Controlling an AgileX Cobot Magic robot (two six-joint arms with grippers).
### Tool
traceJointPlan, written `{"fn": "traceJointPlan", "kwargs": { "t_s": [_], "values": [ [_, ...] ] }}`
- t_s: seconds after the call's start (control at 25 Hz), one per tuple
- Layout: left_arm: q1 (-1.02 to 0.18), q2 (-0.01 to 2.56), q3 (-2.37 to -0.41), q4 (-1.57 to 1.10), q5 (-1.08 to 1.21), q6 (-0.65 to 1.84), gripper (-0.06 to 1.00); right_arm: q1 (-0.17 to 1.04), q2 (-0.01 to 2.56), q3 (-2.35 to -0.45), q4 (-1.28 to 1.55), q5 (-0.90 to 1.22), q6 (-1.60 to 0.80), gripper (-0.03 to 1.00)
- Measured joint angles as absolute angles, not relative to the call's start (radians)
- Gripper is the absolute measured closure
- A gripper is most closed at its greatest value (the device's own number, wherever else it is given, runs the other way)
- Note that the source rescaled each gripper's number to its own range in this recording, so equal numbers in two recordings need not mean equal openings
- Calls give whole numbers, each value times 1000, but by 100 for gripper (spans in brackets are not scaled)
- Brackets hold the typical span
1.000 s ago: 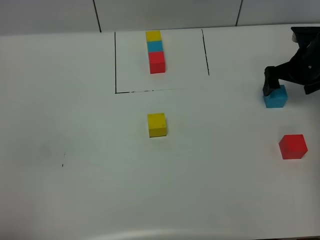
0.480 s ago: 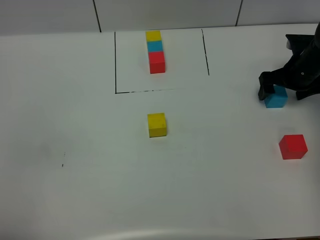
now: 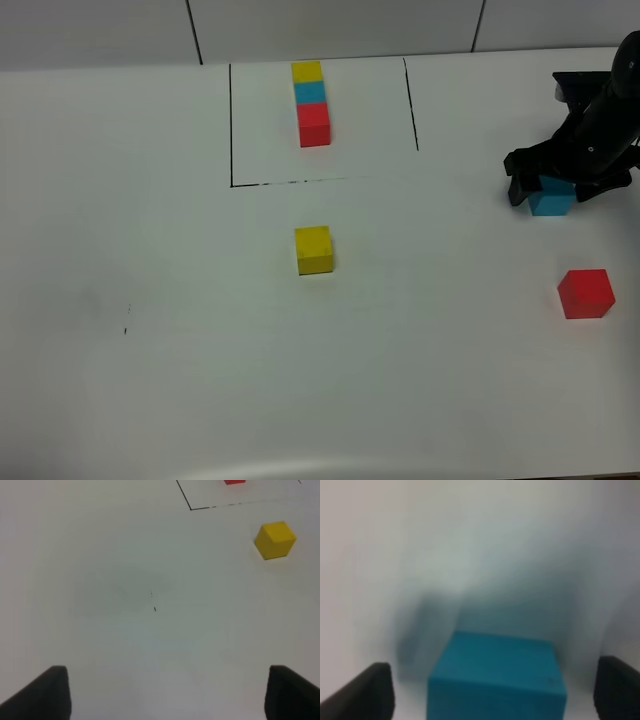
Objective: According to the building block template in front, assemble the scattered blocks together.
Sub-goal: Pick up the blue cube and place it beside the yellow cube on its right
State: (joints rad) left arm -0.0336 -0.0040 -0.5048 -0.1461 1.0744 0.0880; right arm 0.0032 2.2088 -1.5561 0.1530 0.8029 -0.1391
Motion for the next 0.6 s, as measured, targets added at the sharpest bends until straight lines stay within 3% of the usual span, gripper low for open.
{"fn": "traceJointPlan", "kwargs": {
  "t_s": [0.24, 0.32, 0.44, 0.56, 0.6],
  "values": [
    [-34, -4, -505, -146, 1074, 88, 28, 5, 2209, -1556, 109, 827, -111, 32],
    [-34, -4, -505, -146, 1074, 88, 28, 5, 2209, -1556, 101, 833, -103, 36],
    [-34, -4, -505, -146, 1074, 88, 28, 10, 2209, -1556, 96, 836, -94, 56],
    [-34, -4, -505, -146, 1074, 88, 28, 18, 2209, -1571, 95, 851, -94, 97],
    [-34, -4, -505, -146, 1074, 88, 28, 22, 2209, -1580, 94, 857, -93, 94]
  ]
}}
